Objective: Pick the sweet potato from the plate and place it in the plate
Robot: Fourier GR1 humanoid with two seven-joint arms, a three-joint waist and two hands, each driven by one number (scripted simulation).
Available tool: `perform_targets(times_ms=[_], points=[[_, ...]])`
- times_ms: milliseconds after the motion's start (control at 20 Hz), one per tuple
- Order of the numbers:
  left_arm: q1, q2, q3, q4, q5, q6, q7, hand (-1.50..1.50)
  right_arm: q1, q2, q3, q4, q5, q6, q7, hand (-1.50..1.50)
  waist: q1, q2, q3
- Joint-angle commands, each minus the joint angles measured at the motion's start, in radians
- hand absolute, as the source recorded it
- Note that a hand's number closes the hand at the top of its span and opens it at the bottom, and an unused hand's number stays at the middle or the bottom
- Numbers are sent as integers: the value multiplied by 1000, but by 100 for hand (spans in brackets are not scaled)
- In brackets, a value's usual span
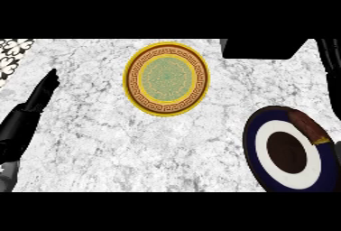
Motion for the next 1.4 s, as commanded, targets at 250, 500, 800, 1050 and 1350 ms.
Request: perform_targets(times_ms=[250,500,800,1050,1350], points=[[59,-149,8,102,90,34,-1,0,43,80,53,257,-393,258,320,150,29,46,4],[67,-190,26,210,136,-7,-26,0,71,71,-20,409,-167,106,150,-150,-11,21,5],[7,-255,63,396,84,-50,-134,0,200,47,-66,380,-63,196,-44,-150,-23,11,4],[45,-278,35,343,51,-40,-108,0,225,-46,-161,384,-35,178,-11,-150,-21,10,5],[67,-240,67,275,83,-58,-63,0,267,-270,-148,338,29,303,145,-150,-16,8,4]])
